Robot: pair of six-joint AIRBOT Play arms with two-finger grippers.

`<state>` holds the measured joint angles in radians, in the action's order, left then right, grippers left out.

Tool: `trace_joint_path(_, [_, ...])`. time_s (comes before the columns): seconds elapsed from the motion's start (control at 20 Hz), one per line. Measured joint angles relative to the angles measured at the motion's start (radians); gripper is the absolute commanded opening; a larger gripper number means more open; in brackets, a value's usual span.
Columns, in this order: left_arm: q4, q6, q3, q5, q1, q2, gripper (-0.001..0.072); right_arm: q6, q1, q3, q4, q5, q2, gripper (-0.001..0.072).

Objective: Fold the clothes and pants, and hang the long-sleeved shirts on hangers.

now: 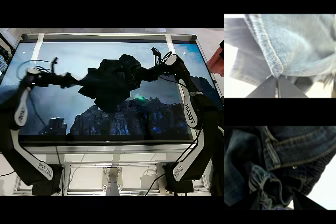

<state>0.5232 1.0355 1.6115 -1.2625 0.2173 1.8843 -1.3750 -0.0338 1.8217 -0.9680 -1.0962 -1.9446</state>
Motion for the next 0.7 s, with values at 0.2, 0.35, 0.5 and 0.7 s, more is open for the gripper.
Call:
trace_joint_path(0.2, [0.021,0.019,0.000,-0.066,0.142,-0.069,0.0026,0.051,-0.021,0.005,0.024,0.029,-0.034,0.0441])
trace_joint_path(0.35, [0.029,0.031,0.000,-0.123,0.214,-0.089,0.0026,0.115,-0.053,0.009,0.043,0.037,-0.055,0.0440])
trace_joint_path(0.5, [0.032,0.035,0.000,-0.154,0.248,-0.097,0.0026,0.169,-0.073,0.010,0.047,0.034,-0.065,0.0440])
trace_joint_path(0.7, [0.039,0.038,0.000,-0.171,0.264,-0.101,0.0026,0.241,-0.083,0.014,0.047,-0.039,-0.070,0.0340])
